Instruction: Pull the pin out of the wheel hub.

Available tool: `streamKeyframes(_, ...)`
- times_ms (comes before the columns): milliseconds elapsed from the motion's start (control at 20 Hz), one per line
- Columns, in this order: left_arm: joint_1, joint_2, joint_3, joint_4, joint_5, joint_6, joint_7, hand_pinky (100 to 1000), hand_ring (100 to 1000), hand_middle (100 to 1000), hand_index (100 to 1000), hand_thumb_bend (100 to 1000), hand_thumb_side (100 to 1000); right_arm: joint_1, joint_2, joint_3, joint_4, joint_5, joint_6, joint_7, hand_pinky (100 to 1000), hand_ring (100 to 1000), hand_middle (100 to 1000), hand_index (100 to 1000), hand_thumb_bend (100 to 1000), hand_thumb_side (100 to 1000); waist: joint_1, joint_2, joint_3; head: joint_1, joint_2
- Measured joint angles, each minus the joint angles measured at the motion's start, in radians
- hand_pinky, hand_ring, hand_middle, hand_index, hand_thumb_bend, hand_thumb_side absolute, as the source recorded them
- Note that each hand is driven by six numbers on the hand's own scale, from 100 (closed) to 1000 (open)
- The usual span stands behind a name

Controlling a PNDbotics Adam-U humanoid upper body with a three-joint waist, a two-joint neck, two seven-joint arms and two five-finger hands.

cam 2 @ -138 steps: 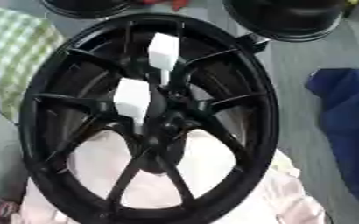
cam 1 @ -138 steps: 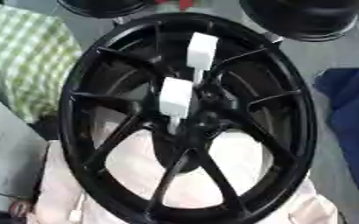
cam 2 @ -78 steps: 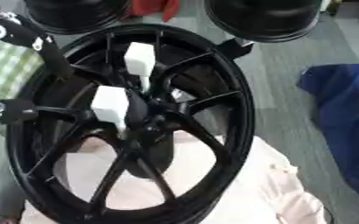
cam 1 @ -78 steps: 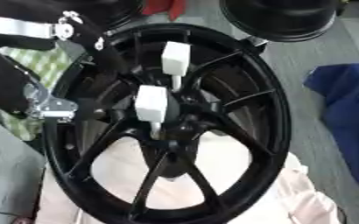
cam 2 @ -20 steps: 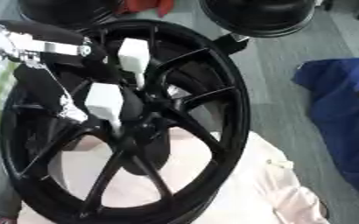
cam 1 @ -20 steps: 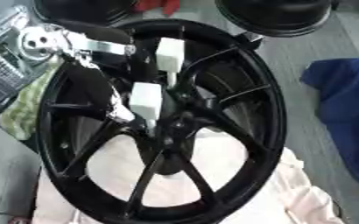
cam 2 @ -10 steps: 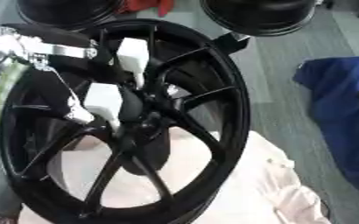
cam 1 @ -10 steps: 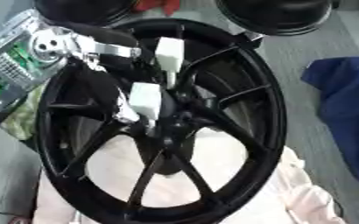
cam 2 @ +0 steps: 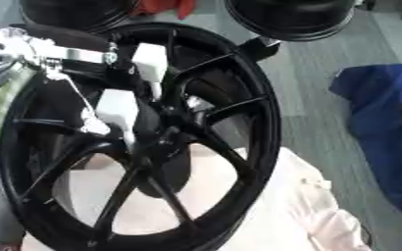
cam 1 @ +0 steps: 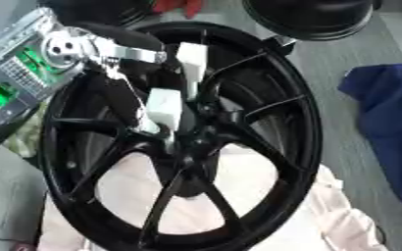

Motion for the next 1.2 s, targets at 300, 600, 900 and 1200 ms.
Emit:
streamKeyframes(300, 0.000, -0.005, 0.000, -0.011, 0.009, 0.027, 0.017, 725, 513, 368, 547, 162, 150, 0.000, 0.001, 0.000, 0.000, 0.000, 0.003, -0.002, 732, 613, 524, 726, 291, 312, 0.000, 0.002, 0.000, 0.000, 0.000)
streamKeyframes(600, -0.002, 0.013, 0.020, -0.059, 0.029, 0.039, 0.023, 728, 481, 268, 471, 130, 103, 0.000, 0.001, 0.000, 0.000, 0.000, 0.005, -0.007, 732, 613, 524, 726, 292, 313, 0.000, 0.002, 0.001, -0.002, 0.000)
streamKeyframes(900, -0.002, 0.056, 0.076, -0.127, 0.055, 0.045, 0.028, 725, 450, 197, 415, 100, 100, 0.000, 0.001, 0.000, 0.000, -0.004, 0.007, -0.010, 732, 613, 524, 726, 290, 315, -0.002, 0.002, 0.002, -0.005, 0.000)
streamKeyframes(1200, 0.010, 0.130, 0.225, -0.178, 0.142, 0.064, 0.104, 727, 437, 186, 413, 100, 100, 0.007, 0.001, -0.005, 0.000, -0.006, 0.001, -0.016, 731, 613, 524, 726, 289, 316, -0.009, 0.001, 0.017, -0.015, 0.000)
